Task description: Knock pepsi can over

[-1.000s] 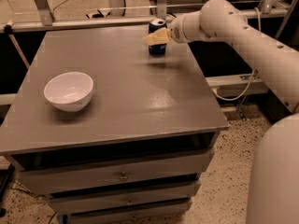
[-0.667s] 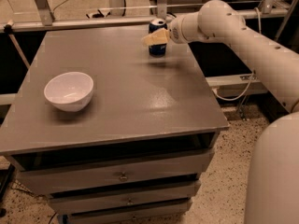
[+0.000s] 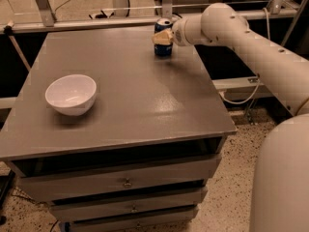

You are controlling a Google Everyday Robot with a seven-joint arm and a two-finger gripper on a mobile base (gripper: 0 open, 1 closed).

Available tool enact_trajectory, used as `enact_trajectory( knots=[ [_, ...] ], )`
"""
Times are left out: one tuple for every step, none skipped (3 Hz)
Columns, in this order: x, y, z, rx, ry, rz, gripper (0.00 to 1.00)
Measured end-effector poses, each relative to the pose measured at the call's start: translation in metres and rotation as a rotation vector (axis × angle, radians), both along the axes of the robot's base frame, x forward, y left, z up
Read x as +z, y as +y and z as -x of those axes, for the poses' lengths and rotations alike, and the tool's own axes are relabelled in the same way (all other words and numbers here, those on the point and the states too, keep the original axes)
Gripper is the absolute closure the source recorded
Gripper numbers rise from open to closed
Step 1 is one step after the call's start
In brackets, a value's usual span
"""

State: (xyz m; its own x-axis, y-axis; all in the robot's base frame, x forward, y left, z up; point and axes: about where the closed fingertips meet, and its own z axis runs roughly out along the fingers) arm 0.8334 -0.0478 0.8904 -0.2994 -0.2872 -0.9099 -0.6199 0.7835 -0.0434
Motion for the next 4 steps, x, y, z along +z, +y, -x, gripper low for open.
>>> enact_trajectory(
  knots=[
    [-0.001, 0.003, 0.0, 0.007, 0.0, 0.0, 0.68],
    [0.017, 0.0, 0.018, 0.046, -0.042, 0.066, 0.99],
    [0.033, -0.005, 0.038, 0.093, -0.066, 0.141, 1.0],
    [0.045, -0.007, 0.057, 0.169, -0.076, 0.243, 1.0]
  ],
)
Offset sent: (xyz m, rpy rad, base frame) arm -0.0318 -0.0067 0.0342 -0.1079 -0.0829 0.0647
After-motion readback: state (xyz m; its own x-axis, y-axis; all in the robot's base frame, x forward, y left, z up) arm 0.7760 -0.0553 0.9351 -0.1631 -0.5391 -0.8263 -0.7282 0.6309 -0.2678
